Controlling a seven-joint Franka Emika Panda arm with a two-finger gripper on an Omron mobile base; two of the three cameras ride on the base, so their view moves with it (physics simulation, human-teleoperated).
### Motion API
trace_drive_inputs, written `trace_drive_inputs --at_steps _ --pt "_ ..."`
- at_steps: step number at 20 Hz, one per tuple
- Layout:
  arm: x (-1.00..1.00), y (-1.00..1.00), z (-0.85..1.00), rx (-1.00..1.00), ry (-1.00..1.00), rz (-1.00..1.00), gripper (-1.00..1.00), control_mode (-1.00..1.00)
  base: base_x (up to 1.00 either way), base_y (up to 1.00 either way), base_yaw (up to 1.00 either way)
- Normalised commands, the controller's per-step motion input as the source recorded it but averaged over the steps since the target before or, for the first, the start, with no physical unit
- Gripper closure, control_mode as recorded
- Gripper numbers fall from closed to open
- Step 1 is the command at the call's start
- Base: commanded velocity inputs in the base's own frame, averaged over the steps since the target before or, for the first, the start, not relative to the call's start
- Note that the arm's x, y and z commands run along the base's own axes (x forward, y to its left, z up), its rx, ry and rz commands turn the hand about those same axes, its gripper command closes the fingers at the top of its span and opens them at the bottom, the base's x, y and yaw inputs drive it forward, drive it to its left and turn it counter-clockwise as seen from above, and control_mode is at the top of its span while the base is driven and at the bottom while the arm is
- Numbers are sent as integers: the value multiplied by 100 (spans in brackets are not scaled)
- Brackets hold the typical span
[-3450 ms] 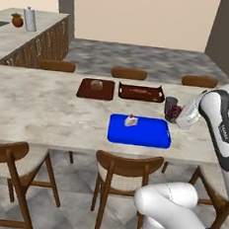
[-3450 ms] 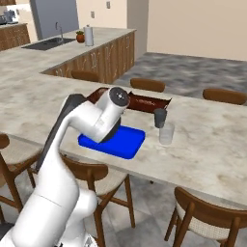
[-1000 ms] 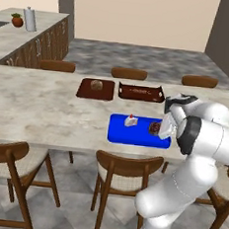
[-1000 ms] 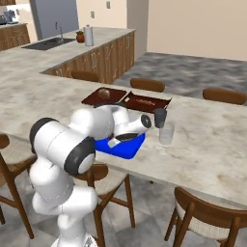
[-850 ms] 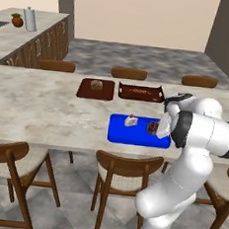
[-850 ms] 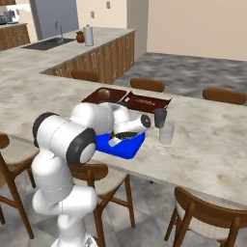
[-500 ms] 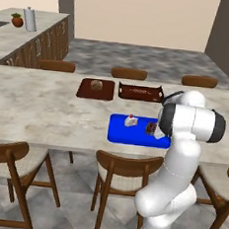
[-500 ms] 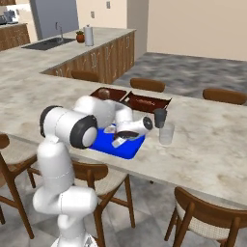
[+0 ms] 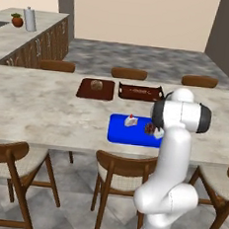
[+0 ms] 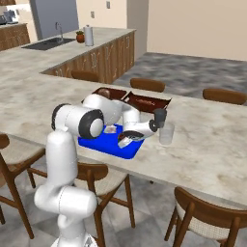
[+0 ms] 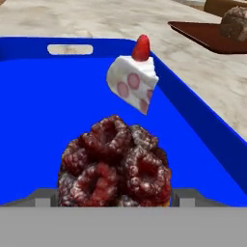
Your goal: Take the cakes from the fridge and place them on the empty tray on the dining counter.
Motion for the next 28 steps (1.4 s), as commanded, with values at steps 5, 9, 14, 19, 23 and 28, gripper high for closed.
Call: trace_drive_inputs --at_steps 5,9,14,19,23,28 --pt "23 -1 -12 0 0 0 -100 -100 0 0 0" --pt "-5 -15 0 0 0 0 -100 -100 0 0 0" --pt "-12 -13 29 0 0 1 -100 -100 0 0 0" --pt "-30 -4 94 -1 0 7 -100 -100 0 0 0" --pt "-76 0 100 -7 2 2 -100 -100 0 0 0" --pt "-64 0 100 -7 3 -1 -100 -100 0 0 0"
